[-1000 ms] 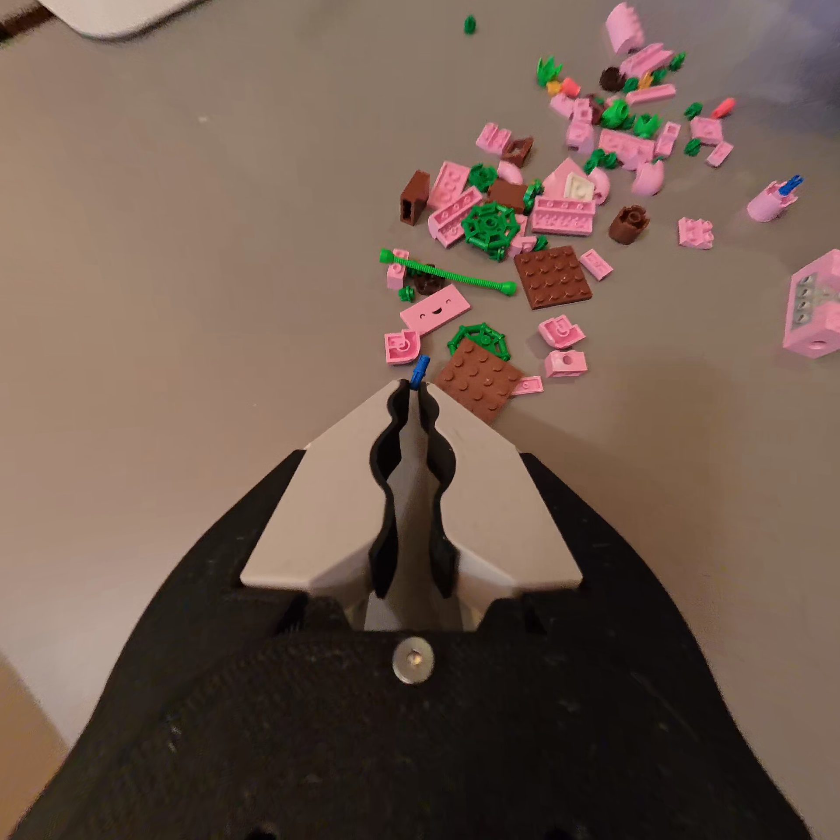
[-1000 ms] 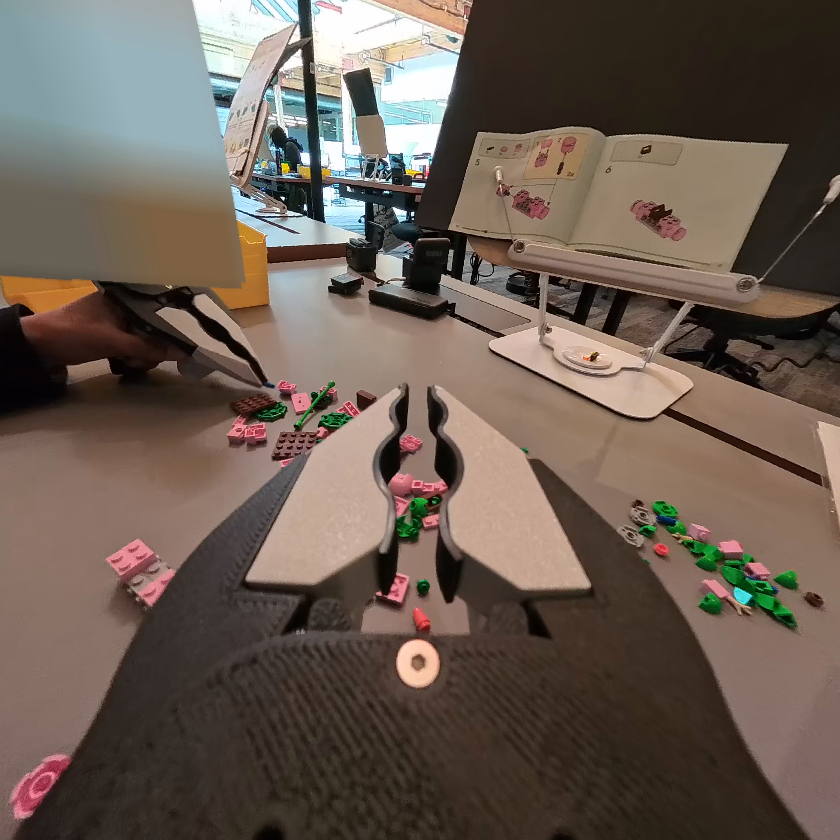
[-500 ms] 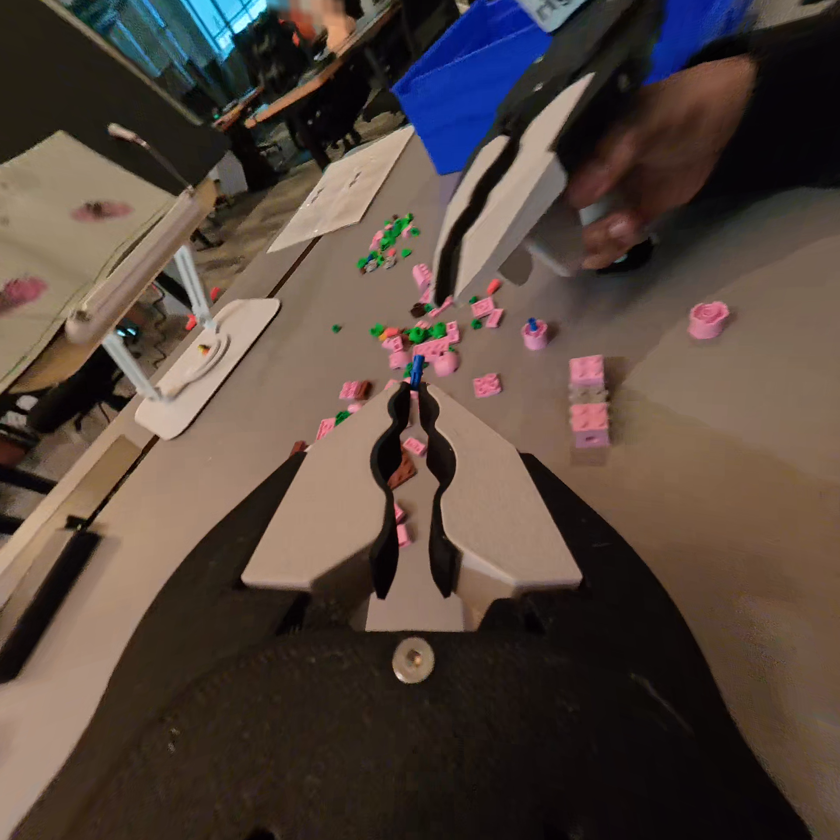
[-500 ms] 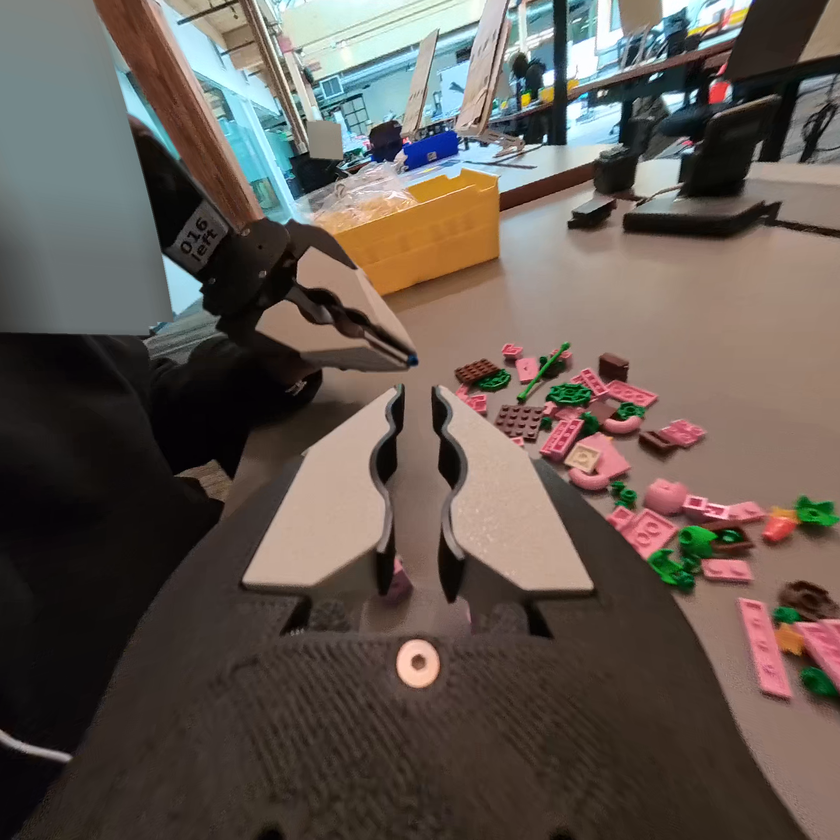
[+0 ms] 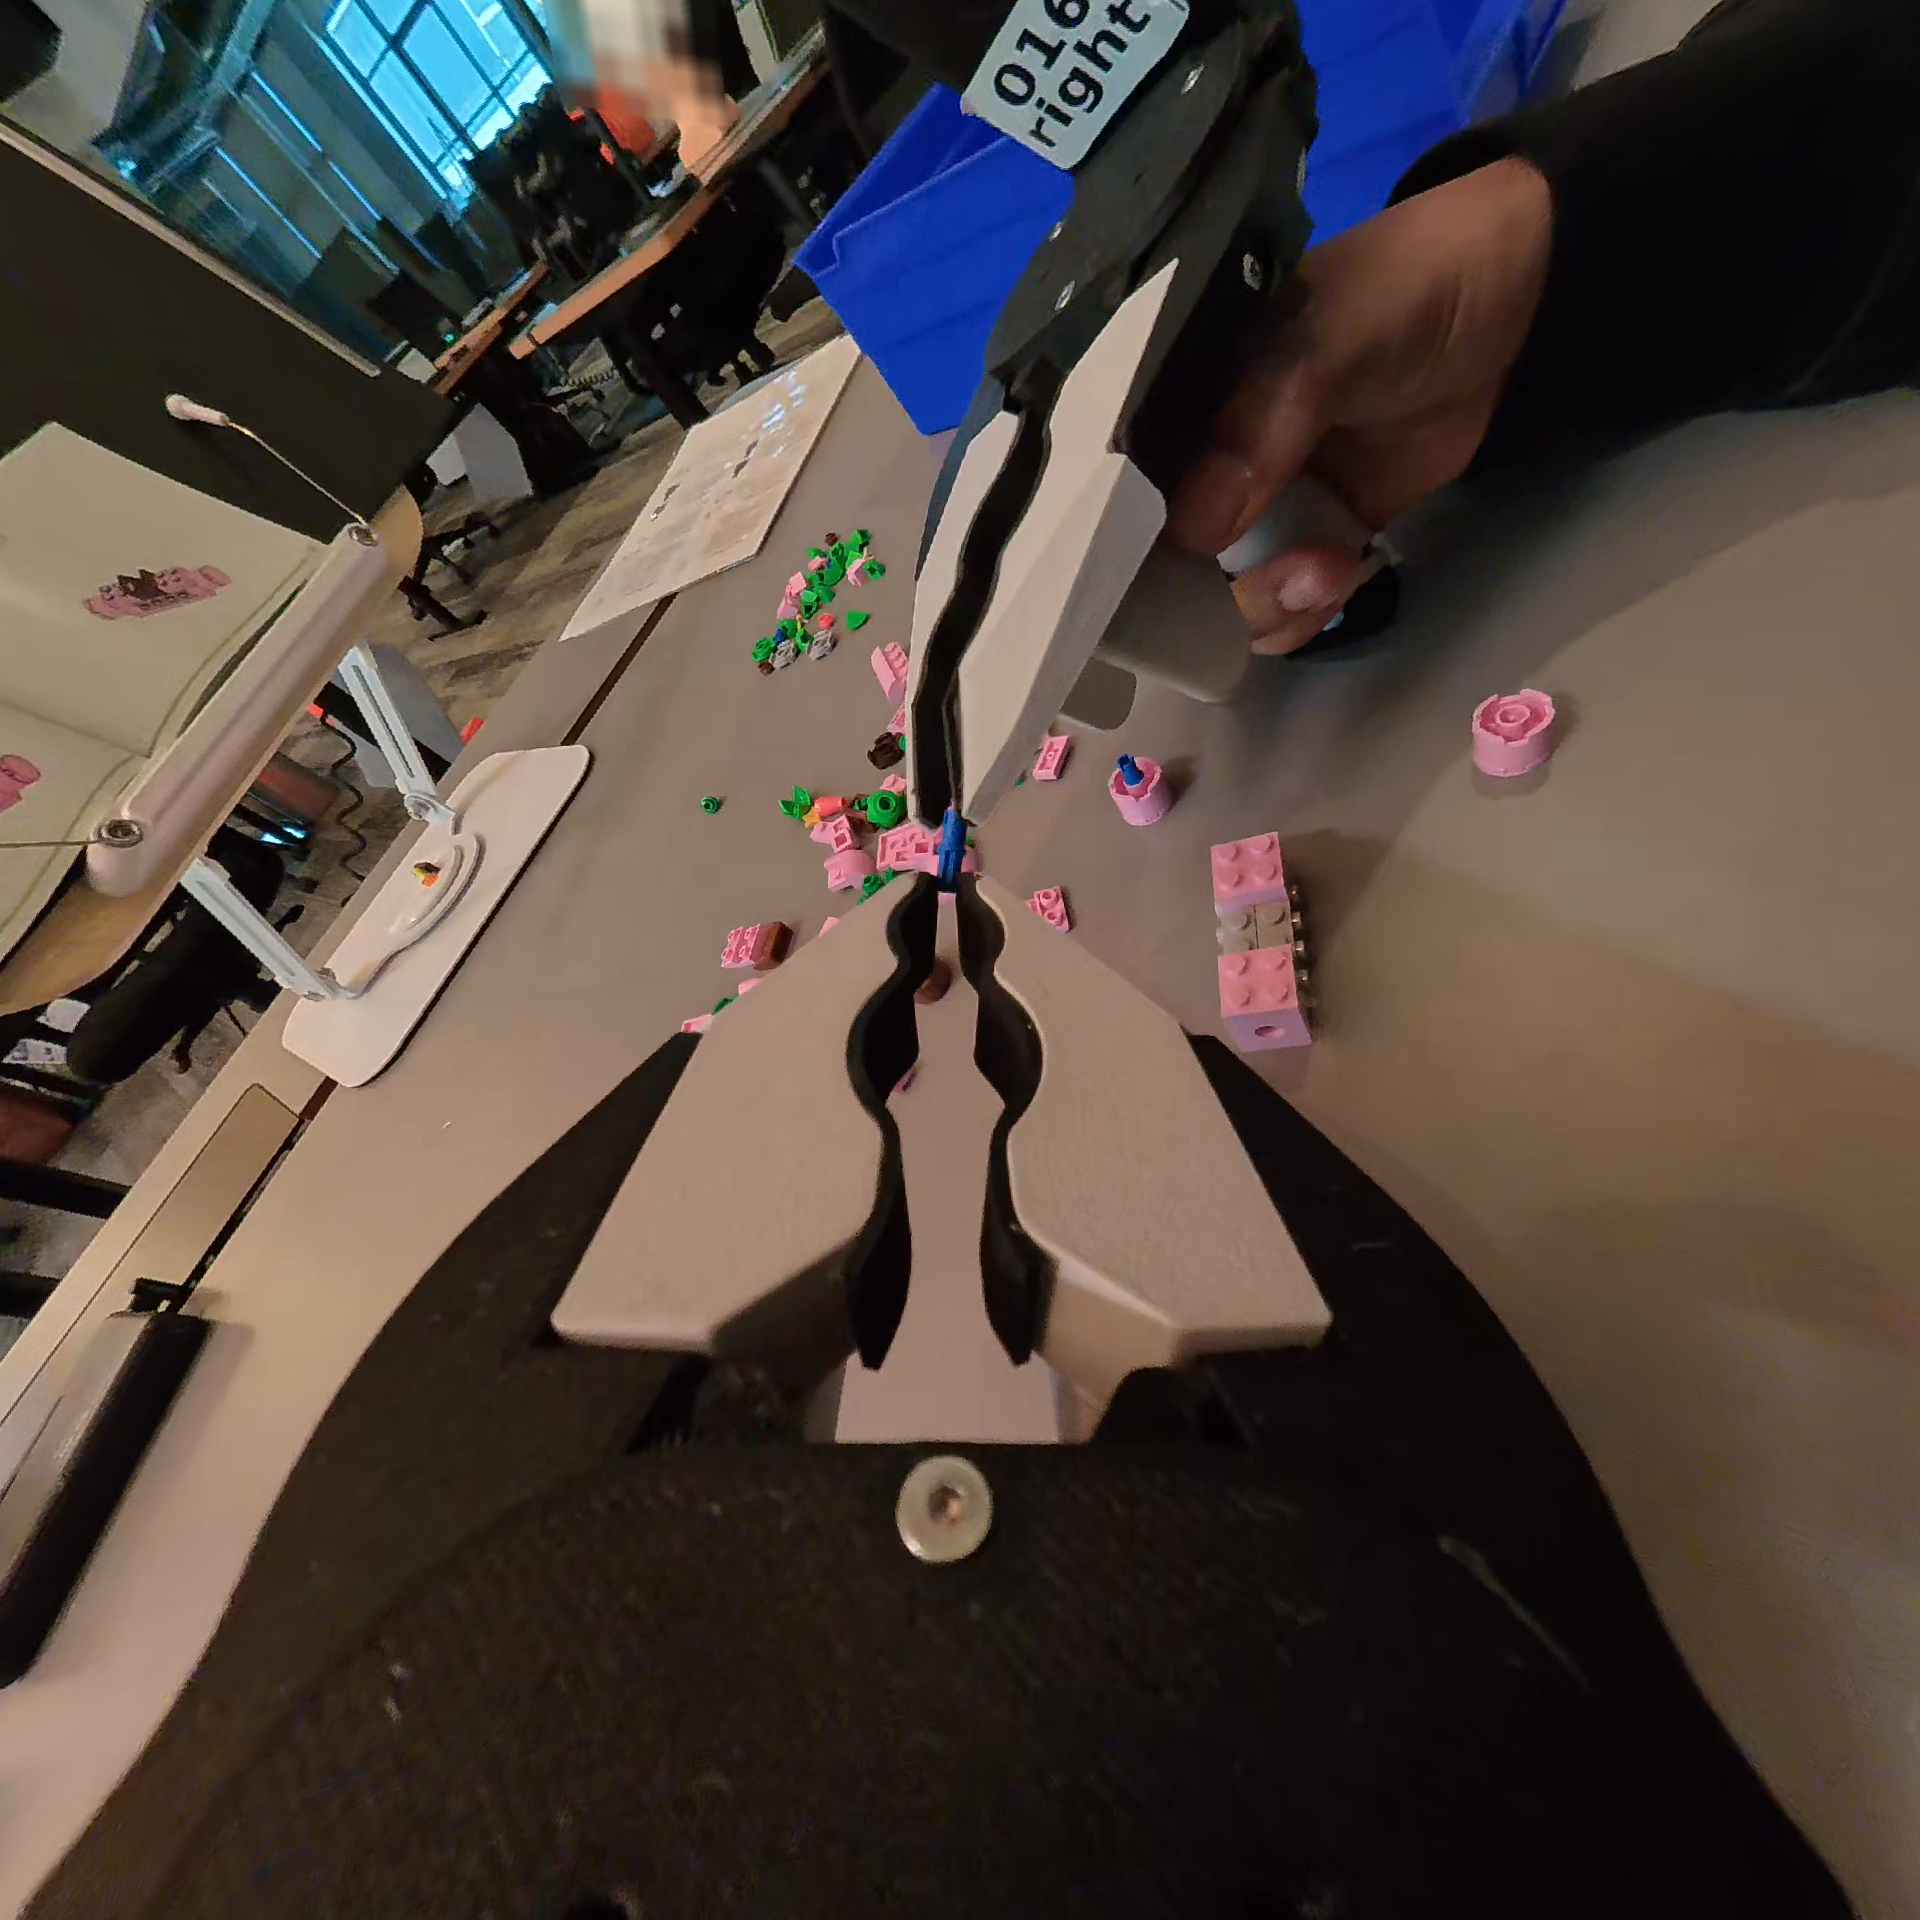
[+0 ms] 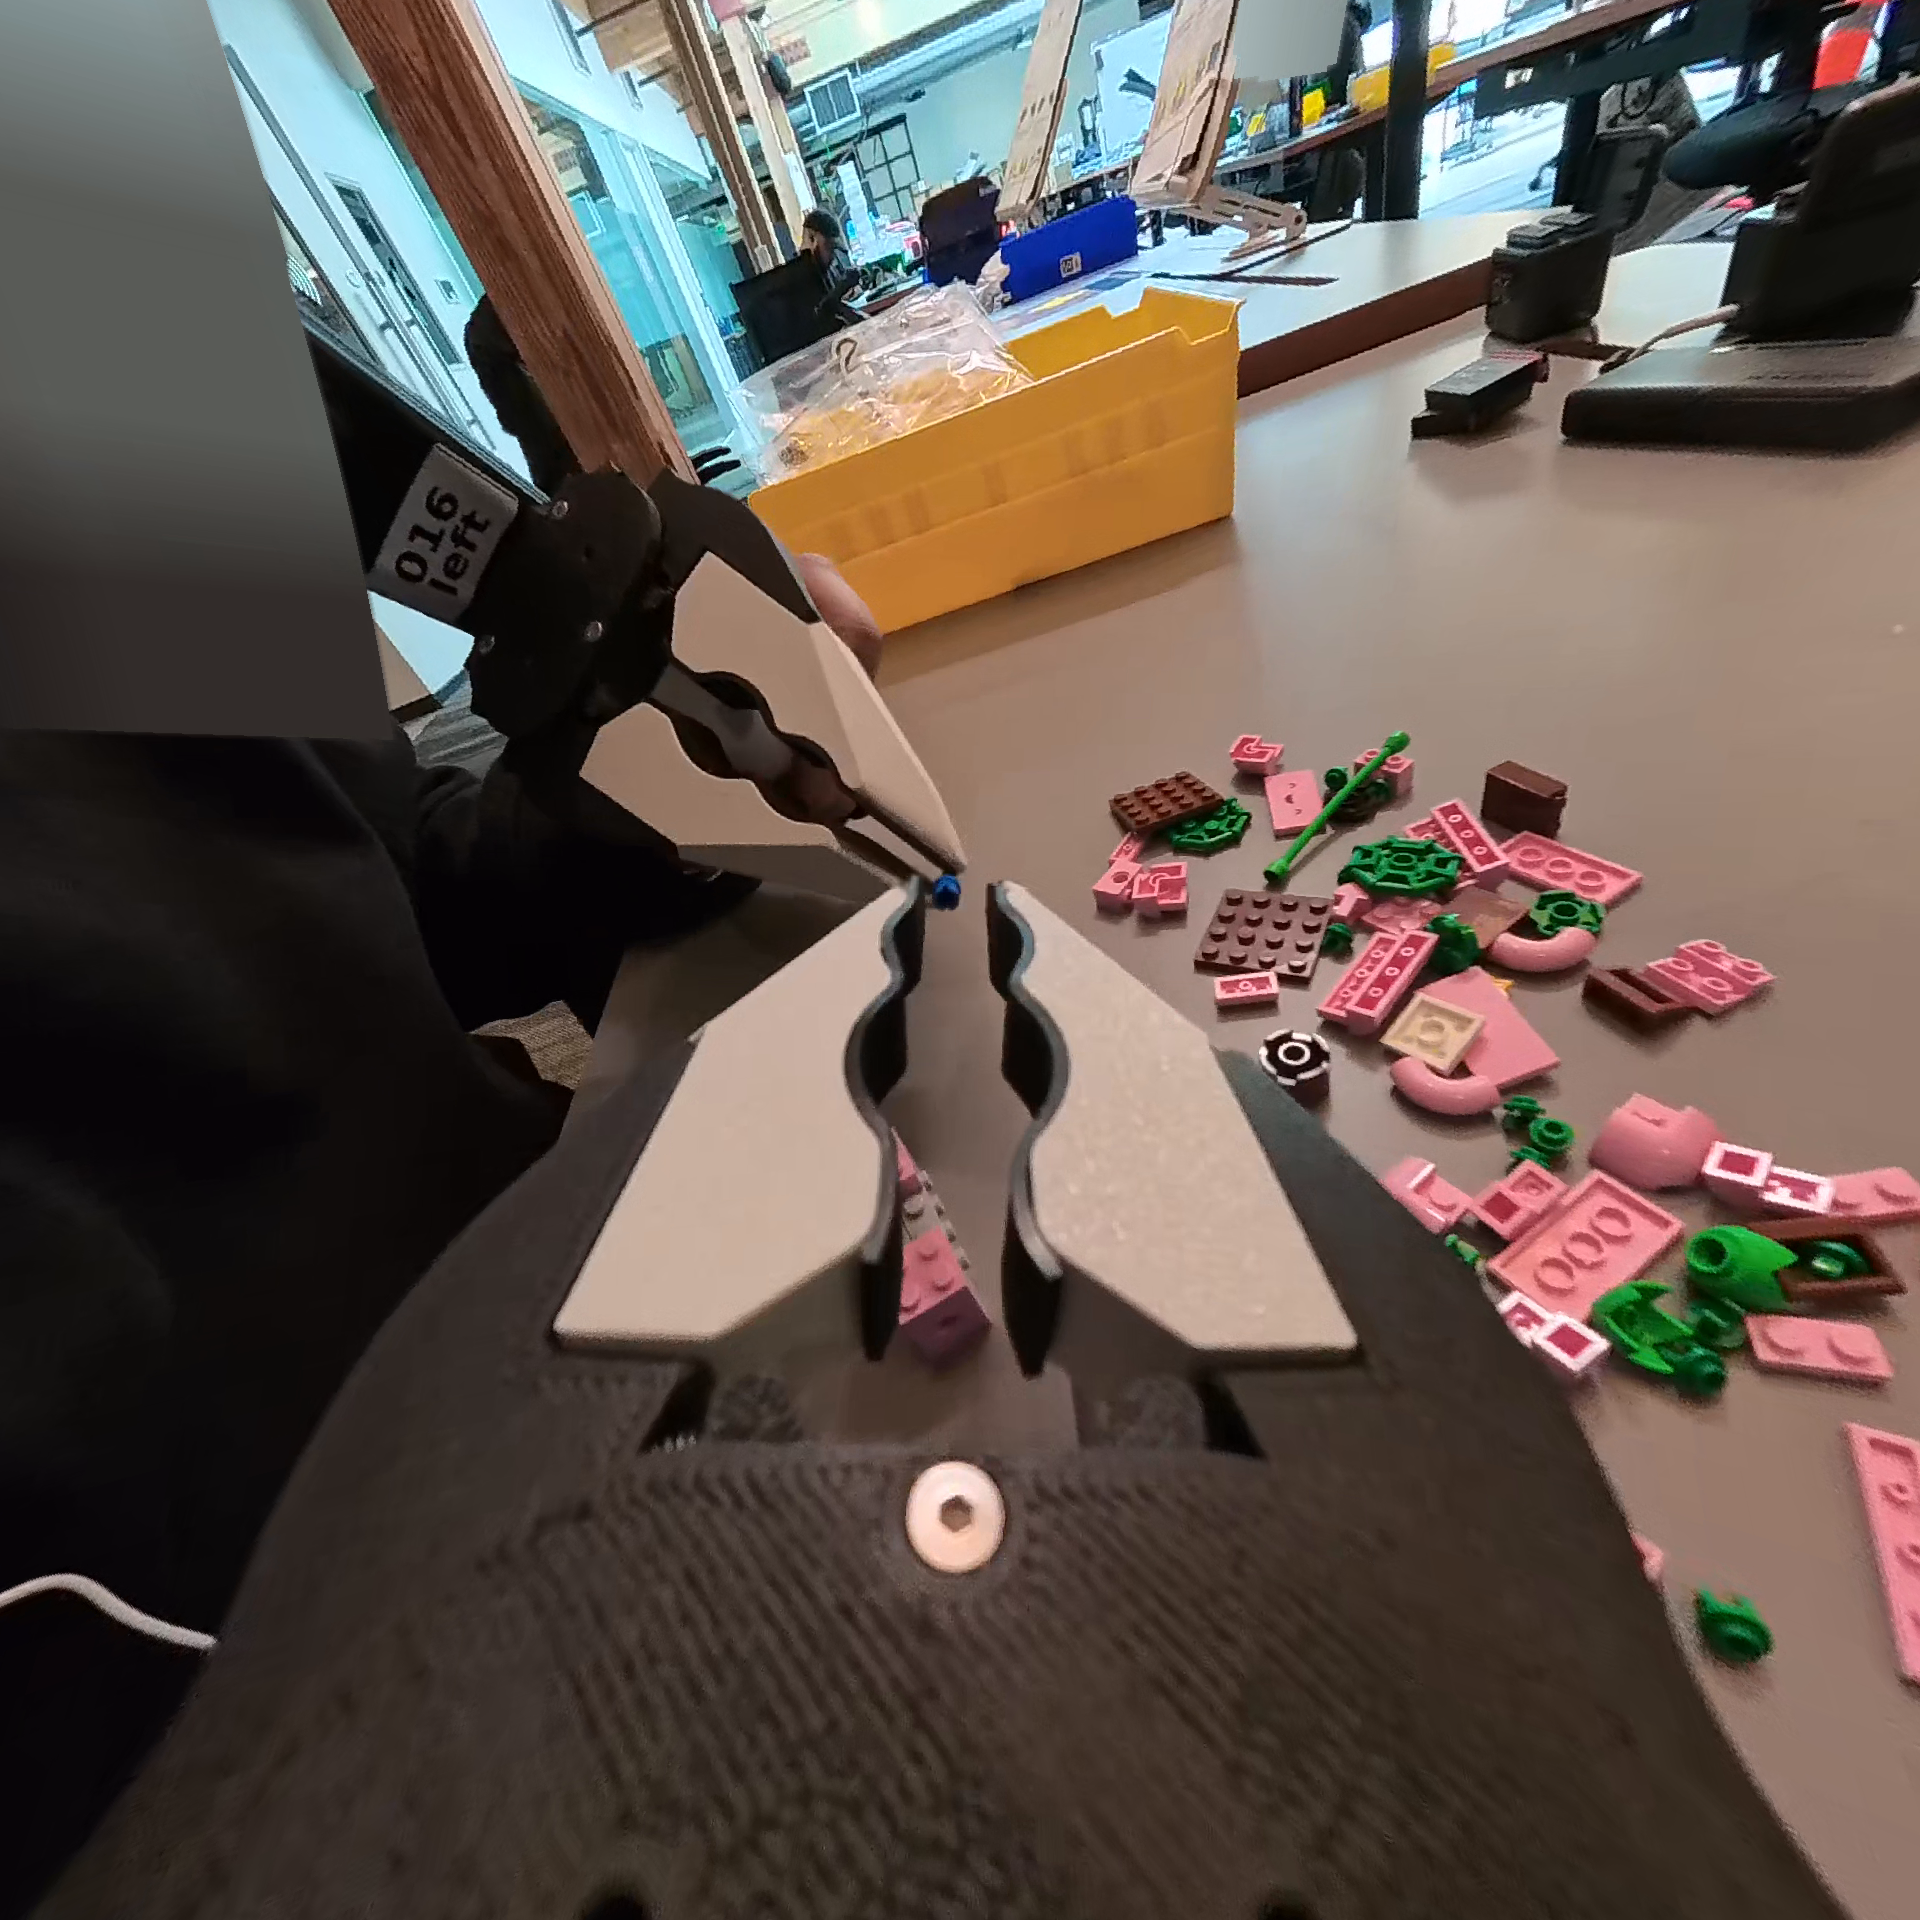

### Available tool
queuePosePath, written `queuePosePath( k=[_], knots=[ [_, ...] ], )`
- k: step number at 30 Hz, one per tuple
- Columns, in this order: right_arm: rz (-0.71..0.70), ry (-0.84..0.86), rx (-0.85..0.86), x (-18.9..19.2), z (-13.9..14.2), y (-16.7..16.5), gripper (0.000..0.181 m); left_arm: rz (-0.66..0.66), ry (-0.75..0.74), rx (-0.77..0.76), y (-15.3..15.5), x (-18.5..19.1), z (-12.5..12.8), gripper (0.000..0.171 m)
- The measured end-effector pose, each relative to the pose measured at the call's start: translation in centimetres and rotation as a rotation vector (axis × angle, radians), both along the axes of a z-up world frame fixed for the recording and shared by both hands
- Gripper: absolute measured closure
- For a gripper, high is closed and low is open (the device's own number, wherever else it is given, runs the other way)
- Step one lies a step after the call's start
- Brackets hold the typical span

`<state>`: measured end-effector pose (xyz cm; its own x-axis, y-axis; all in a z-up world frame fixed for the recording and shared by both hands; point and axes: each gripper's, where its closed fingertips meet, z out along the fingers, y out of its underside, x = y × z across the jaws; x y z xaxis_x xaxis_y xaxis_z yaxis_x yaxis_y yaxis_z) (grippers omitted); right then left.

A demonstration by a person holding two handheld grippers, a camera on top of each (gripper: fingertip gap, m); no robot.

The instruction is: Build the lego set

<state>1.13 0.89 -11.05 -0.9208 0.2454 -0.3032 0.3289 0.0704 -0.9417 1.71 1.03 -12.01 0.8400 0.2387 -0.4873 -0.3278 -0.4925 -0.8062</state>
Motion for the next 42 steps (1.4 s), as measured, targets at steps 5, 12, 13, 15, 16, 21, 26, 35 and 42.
queuePosePath(
  k=[5,12,13,15,16,21,26,35,42],
  knots=[
    [0.021,-0.005,0.003,0.2,-0.1,-0.1,0.177,-0.01,-0.005,0.0,0.1,0.2,-0.1,0.17],
    [0.036,0.019,0.032,0.6,-0.3,-0.3,0.178,-0.023,-0.009,0.004,0.2,0.4,-0.1,0.17],
    [0.038,0.032,0.039,0.6,-0.3,-0.2,0.179,-0.026,-0.011,0.009,0.2,0.4,-0.1,0.17],
    [0.041,0.055,0.054,0.7,-0.3,-0.2,0.179,-0.029,-0.017,0.025,0.3,0.4,0.1,0.17],
    [0.041,0.067,0.061,0.7,-0.2,-0.1,0.178,-0.031,-0.026,0.041,0.3,0.4,0.2,0.17],
    [0.003,0.075,0.043,0.5,0.9,1.0,0.178,-0.108,-0.247,0.162,0.9,1.6,0.9,0.139],
    [-0.073,0.061,0.227,2.4,0.0,4.2,0.178,-0.225,-0.462,0.24,2.4,6.0,1.8,0.14],
    [-0.088,-0.047,0.9,8.9,-4.5,8.2,0.178,-0.318,-0.793,0.477,1.9,7.7,2.6,0.141],
    [0.018,-0.03,1.119,10.3,-5.8,7.5,0.178,-0.314,-0.893,0.669,-1.5,5.9,3.7,0.139]
  ],
)
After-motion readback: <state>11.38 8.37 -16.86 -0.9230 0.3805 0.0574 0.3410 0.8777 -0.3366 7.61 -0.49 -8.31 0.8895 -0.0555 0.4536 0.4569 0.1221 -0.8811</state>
